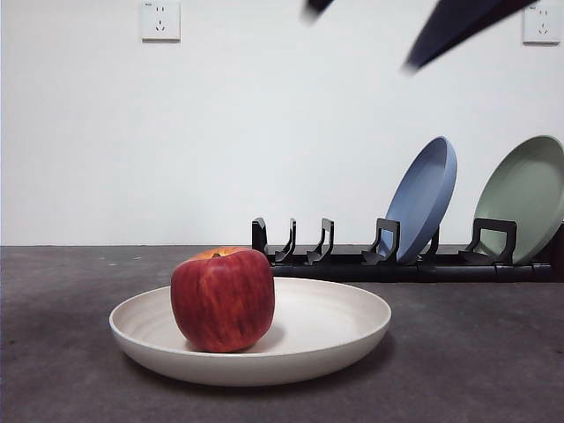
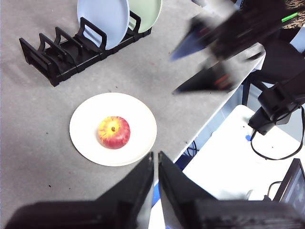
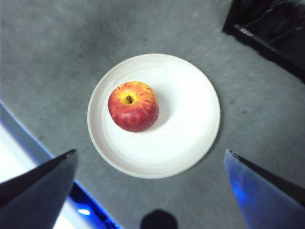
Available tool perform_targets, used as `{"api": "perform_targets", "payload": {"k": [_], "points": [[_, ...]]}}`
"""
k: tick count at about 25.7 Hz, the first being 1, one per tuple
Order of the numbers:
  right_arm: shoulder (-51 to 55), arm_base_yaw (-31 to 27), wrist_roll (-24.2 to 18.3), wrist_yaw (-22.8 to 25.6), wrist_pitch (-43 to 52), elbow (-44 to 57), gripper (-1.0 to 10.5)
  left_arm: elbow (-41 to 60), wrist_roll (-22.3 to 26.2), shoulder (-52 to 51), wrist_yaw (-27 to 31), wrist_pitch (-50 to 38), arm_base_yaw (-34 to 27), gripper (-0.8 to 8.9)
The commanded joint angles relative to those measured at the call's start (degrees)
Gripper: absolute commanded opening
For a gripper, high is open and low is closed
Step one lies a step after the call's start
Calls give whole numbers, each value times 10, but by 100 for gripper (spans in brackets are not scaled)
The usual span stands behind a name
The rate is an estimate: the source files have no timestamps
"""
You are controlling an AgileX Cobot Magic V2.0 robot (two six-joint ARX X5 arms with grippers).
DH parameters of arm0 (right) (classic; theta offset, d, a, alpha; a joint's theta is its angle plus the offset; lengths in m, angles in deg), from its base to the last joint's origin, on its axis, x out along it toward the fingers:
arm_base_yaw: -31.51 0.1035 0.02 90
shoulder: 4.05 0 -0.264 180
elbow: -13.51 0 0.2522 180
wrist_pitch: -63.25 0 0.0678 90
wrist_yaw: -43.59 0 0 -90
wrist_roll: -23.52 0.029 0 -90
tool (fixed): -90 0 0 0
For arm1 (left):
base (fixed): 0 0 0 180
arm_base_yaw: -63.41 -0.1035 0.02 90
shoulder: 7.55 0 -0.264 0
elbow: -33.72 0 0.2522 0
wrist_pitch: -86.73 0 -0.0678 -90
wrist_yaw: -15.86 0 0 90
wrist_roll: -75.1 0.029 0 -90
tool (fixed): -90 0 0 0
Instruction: Take the yellow plate from the plate rack,put the plate on the table,take the apple from the table,put the apple in the plate
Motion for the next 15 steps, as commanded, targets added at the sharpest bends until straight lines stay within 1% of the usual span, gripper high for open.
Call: {"api": "perform_targets", "payload": {"k": [1, 4, 8, 9, 10, 11, 12, 15], "points": [[60, 0, 19, 5, -34, -6, 14, 0, -1, 7, 2, -2, 1, 19], [112, 0, 26, 17, -75, -16, -12, 0, -1, 13, 2, -2, 1, 19], [166, 0, 32, 56, -111, -26, -4, 0, -1, 23, 2, -3, 1, 19], [176, 0, 39, 65, -112, -26, 1, 0, -1, 26, 2, -3, 1, 18], [185, 0, 60, 75, -112, -26, 1, 0, -1, 30, 2, -2, 1, 19], [191, 0, 70, 85, -113, -27, 1, 0, -1, 33, 2, -2, 1, 19], [195, 0, 69, 93, -116, -28, 1, 0, -1, 35, 2, -3, 1, 19], [199, 0, 69, 143, -146, -28, 1, 0, -1, 55, 2, -2, 1, 19]]}}
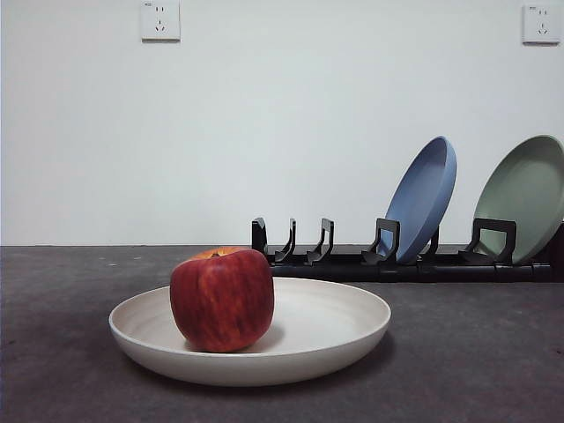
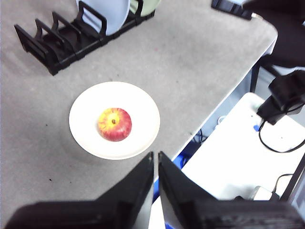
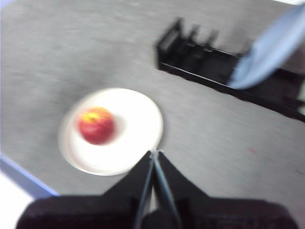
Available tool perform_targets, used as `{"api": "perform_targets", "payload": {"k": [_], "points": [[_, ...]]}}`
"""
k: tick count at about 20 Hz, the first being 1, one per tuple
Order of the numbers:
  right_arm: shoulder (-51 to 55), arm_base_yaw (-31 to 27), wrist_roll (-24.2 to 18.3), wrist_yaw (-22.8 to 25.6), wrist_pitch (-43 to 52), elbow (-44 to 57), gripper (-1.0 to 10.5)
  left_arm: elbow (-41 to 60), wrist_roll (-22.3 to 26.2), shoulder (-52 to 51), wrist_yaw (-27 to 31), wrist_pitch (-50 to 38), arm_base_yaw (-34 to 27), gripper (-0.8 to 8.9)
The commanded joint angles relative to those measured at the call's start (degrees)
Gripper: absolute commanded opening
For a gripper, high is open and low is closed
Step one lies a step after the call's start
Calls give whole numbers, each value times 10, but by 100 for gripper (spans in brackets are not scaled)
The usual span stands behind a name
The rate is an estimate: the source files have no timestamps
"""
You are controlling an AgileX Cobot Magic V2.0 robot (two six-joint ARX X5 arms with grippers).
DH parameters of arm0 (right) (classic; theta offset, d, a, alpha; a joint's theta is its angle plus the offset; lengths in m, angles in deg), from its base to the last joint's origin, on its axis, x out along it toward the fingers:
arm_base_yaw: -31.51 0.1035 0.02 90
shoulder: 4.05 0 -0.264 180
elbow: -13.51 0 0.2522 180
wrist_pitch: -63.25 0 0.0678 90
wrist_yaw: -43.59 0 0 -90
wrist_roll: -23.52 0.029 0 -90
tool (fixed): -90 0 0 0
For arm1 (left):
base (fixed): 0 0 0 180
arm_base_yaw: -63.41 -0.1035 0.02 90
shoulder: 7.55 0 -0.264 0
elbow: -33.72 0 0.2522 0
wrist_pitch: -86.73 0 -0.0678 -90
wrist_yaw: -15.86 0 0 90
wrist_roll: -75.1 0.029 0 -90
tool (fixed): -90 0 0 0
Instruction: Take the yellow plate from the plate rack,put the plate on the table,take the apple from the table,put the apple in the plate
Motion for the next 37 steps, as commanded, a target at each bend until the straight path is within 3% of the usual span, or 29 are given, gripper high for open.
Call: {"api": "perform_targets", "payload": {"k": [1, 3, 6, 9, 11, 12, 16, 18, 23, 28, 31, 37], "points": [[-2, 0, 12, 29, -26, 1, 1, 0, -1, 12, 2, -2, 1, 19], [-7, 0, 12, 34, -63, 1, 1, 0, -1, 24, 2, -3, 1, 19], [-10, 0, 12, 34, -123, 1, 1, 0, 6, 44, -3, -3, -64, 19], [-10, 0, 12, 34, -173, 1, 1, 27, 186, 52, -27, -52, -233, 28], [-10, 0, 12, 34, -182, 1, 1, 114, 307, 28, -125, -192, -361, 28], [-10, 0, 12, 34, -181, 1, 1, 183, 332, 5, -189, -289, -431, 28], [-10, 0, 12, 34, -181, 1, 1, 478, 280, -102, -329, -652, -639, 28], [-10, 0, 12, 34, -181, 1, 1, 595, 260, -168, -341, -756, -690, 28], [-10, 0, 12, 34, -181, 1, 1, 749, 252, -312, -307, -760, -740, 28], [-11, 0, 12, 34, -182, 1, 1, 820, 168, -428, -175, -734, -737, 28], [-10, 0, 12, 34, -182, 1, 1, 825, 162, -445, -113, -662, -731, 28], [-10, 0, 12, 34, -182, 1, 1, 825, 169, -440, -122, -663, -724, 28]]}}
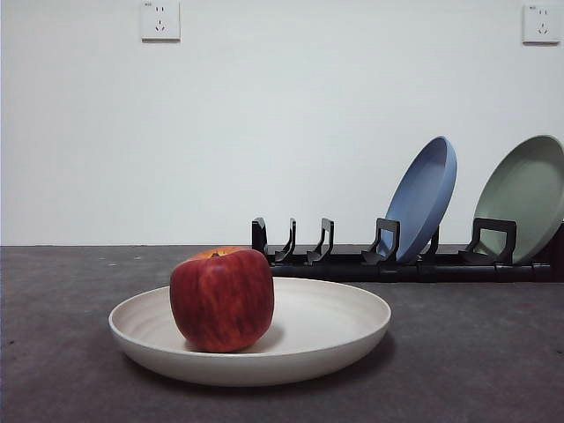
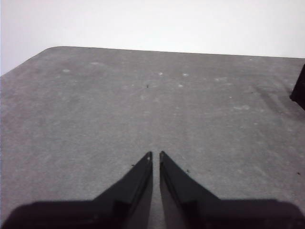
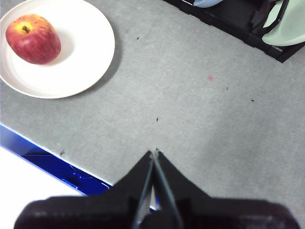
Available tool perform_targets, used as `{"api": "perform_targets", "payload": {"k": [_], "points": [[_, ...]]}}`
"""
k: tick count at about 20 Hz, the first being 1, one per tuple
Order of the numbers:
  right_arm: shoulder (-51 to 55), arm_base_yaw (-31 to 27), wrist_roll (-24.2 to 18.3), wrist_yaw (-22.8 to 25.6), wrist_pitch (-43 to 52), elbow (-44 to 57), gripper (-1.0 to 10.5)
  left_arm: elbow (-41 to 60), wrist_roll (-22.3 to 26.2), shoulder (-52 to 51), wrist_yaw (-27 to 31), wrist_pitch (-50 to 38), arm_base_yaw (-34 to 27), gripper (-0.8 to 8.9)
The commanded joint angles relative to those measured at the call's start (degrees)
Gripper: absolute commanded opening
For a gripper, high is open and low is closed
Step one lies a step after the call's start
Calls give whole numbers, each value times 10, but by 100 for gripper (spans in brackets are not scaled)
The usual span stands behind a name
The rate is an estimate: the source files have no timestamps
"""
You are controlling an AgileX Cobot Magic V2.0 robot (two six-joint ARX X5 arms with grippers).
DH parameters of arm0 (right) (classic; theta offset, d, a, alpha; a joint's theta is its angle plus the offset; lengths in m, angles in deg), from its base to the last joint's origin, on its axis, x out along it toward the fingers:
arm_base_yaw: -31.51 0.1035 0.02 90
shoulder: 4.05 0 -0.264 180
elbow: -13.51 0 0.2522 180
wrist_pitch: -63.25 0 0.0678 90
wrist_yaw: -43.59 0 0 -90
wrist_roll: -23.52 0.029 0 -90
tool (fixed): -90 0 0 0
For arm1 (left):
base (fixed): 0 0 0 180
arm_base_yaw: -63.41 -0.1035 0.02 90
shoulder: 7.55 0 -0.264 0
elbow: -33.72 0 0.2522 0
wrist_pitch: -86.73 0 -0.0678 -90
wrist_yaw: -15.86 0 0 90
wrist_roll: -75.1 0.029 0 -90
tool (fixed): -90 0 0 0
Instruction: Take the yellow plate from the plate rack,put the plate on the table,take the apple from the table,put the apple in the plate
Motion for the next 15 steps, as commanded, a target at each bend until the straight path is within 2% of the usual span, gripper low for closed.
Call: {"api": "perform_targets", "payload": {"k": [1, 10, 11, 12, 13, 14, 15], "points": [[0, 0, 6, 3, -11, 1, 1, 6, -2, 8, -4, -5, 2, 28], [0, 0, 6, 2, -11, 1, 1, 6, -2, 40, -4, -5, 2, 28], [1, -5, 0, 17, -11, 2, 1, 6, -2, 42, -4, -5, 2, 28], [8, -21, -4, 31, -11, 3, 1, 6, -2, 44, -4, -5, 2, 28], [22, -56, -28, 37, -2, 11, 1, 6, -2, 46, -4, -5, 2, 28], [37, -93, -50, 31, 28, 30, 1, 6, -2, 47, -4, -5, 2, 28], [66, -143, -87, 24, 100, 72, 1, 6, -2, 48, -4, -5, 2, 29]]}}
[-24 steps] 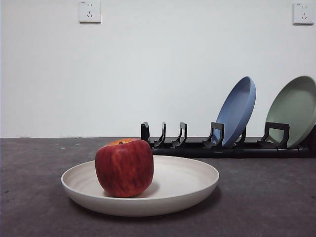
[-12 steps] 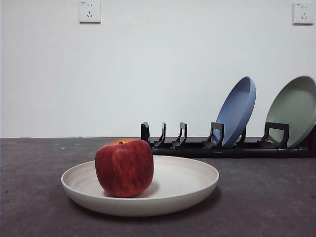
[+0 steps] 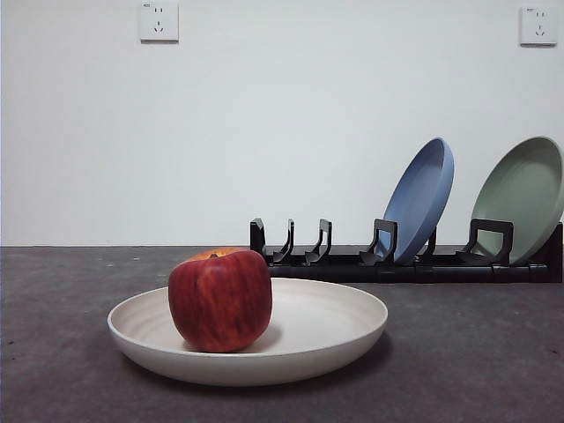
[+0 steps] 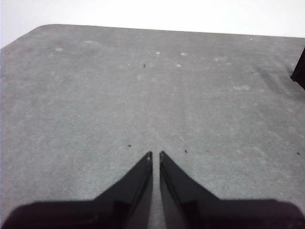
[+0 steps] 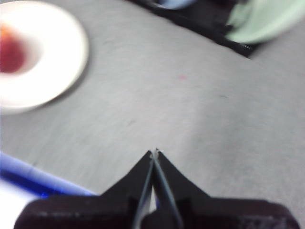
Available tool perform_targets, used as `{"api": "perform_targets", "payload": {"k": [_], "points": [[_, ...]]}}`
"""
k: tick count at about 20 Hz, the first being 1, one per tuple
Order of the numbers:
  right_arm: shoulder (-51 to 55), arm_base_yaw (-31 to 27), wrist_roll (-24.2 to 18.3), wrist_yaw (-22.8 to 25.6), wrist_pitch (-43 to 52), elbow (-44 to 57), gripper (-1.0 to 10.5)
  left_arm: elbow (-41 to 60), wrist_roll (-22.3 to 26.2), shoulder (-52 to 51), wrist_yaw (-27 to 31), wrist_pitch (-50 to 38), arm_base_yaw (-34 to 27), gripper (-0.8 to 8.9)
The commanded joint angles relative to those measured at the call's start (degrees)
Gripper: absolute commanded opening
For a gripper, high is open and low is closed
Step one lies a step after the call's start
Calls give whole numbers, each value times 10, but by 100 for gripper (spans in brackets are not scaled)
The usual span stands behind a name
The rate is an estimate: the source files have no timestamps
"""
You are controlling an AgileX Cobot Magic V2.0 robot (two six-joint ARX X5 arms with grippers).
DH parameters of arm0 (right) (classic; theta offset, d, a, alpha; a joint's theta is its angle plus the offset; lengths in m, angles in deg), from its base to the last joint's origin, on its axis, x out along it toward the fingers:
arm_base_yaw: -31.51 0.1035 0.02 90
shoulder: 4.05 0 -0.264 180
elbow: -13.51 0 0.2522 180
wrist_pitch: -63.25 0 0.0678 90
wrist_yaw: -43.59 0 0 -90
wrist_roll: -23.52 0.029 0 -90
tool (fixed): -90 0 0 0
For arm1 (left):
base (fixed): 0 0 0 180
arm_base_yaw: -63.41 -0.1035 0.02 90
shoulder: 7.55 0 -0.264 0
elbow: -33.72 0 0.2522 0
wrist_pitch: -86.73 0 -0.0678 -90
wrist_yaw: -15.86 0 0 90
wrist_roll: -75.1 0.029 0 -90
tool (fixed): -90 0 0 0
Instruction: Take the yellow plate from the plate rack,put the plate on the table,take the apple from the table,put the apple in the plate
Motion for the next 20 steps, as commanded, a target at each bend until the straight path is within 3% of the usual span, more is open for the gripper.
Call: {"api": "perform_targets", "payload": {"k": [1, 3, 5, 7, 11, 20], "points": [[70, -113, -91, -20, 181, 108, 1, 6, -2, 1, -2, -3, 2, 28], [165, -221, -111, -59, 439, 263, 1, 6, -2, 2, -2, -4, 2, 28], [247, -310, -108, -74, 616, 400, 1, 6, -2, 4, -2, -3, 1, 28], [317, -387, -84, -141, 687, 497, 1, 6, -2, 4, -2, -3, 2, 28], [380, -476, -86, -223, 688, 592, 1, 6, -2, 4, -2, -3, 1, 28], [380, -489, -113, -221, 640, 616, 1, 6, -2, 7, -2, -4, 1, 28]]}}
